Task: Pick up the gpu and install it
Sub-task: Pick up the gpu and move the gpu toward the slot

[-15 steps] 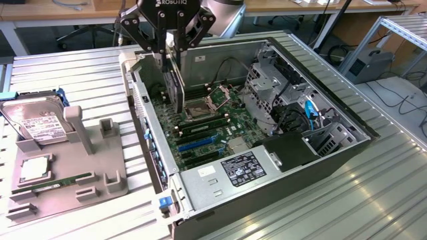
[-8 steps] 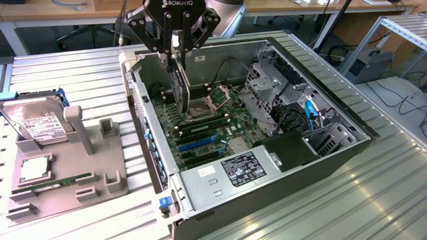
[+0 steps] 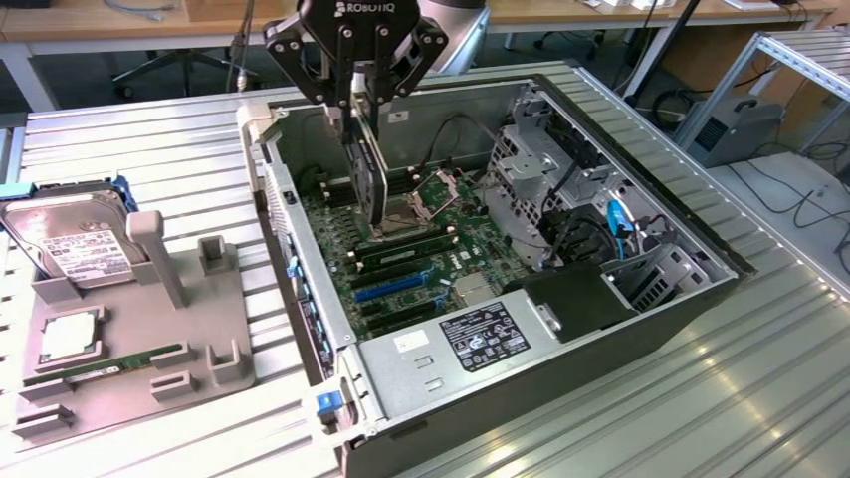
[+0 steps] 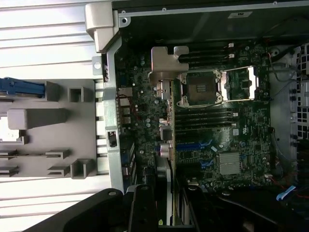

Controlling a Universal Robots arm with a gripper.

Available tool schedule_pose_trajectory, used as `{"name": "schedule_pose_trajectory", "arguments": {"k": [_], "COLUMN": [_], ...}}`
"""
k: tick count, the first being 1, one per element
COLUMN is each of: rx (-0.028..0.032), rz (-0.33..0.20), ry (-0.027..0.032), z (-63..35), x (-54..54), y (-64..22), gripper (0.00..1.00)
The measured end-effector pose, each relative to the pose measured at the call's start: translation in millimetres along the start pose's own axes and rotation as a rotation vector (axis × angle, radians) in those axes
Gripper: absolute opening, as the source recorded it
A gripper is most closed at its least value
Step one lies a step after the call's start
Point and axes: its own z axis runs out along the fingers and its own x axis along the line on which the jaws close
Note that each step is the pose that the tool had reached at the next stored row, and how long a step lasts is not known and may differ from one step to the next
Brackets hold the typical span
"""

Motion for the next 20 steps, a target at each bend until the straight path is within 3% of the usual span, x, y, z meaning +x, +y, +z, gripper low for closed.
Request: {"name": "schedule_pose_trajectory", "arguments": {"k": [20], "rx": [0.0021], "rz": [0.000], "ry": [0.0000], "z": [9.3], "x": [-22.2], "y": [1.6], "gripper": [0.27]}}
